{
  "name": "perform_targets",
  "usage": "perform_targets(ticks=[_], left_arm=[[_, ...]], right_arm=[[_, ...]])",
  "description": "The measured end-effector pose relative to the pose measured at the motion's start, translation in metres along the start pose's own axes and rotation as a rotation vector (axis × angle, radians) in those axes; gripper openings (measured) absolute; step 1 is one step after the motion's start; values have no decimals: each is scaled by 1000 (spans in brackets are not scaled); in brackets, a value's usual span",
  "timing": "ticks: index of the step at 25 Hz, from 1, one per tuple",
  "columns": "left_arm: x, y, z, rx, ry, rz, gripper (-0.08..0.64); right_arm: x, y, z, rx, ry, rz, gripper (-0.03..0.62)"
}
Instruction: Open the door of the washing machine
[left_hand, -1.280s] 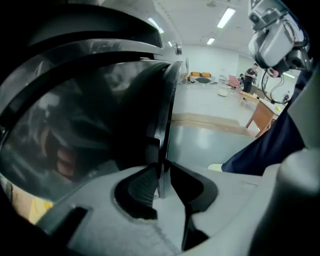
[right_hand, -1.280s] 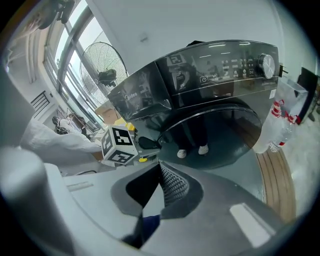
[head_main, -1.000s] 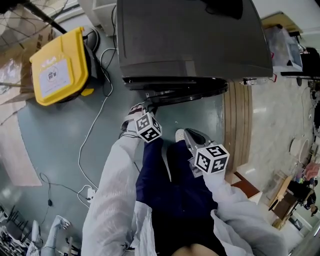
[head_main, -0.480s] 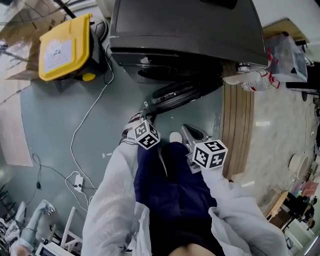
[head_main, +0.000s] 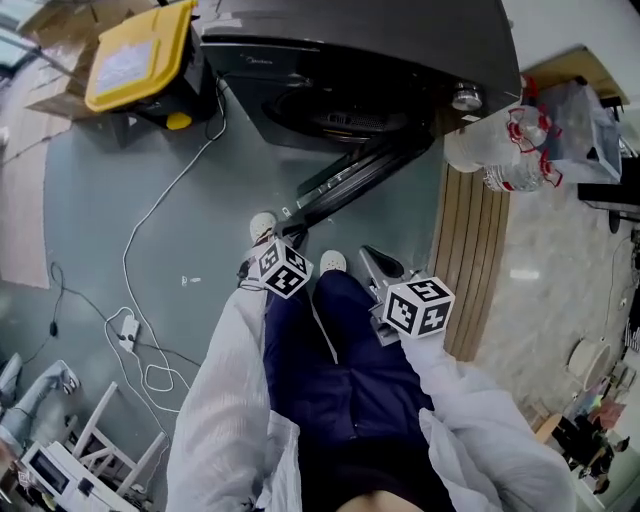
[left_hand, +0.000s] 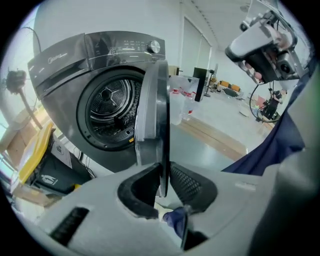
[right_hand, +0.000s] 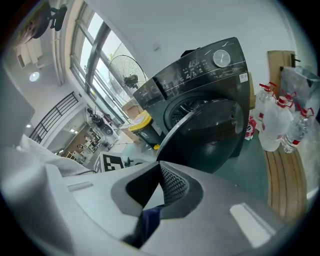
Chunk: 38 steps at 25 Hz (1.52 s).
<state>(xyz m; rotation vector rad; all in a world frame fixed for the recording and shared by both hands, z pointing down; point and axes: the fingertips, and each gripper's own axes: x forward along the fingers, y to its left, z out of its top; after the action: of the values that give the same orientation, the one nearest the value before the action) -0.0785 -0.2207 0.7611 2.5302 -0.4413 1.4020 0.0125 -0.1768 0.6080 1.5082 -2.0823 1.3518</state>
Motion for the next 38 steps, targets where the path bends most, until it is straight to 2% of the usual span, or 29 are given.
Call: perform_targets(ticks=[4, 8, 19, 26, 33, 38], left_arm=[[2, -32, 1, -57, -21, 16, 67], [5, -66, 3, -116, -40, -5, 67], [12, -131, 13, -179, -134, -22, 71], [16, -160, 20, -232, -158, 4, 66], [29, -205, 38, -306, -156, -13, 67], [44, -252, 60, -366, -154, -36, 71]], right_arm=[[-16, -19, -23, -10, 12, -5, 8], [-34, -32, -40, 10, 9, -27, 8], [-82, -45, -95, 67, -100, -89, 8], [-125, -51, -135, 61, -116, -117, 8], [-163, -68, -148, 66, -96, -123, 8], [-186, -92, -149, 131, -109, -80, 8]])
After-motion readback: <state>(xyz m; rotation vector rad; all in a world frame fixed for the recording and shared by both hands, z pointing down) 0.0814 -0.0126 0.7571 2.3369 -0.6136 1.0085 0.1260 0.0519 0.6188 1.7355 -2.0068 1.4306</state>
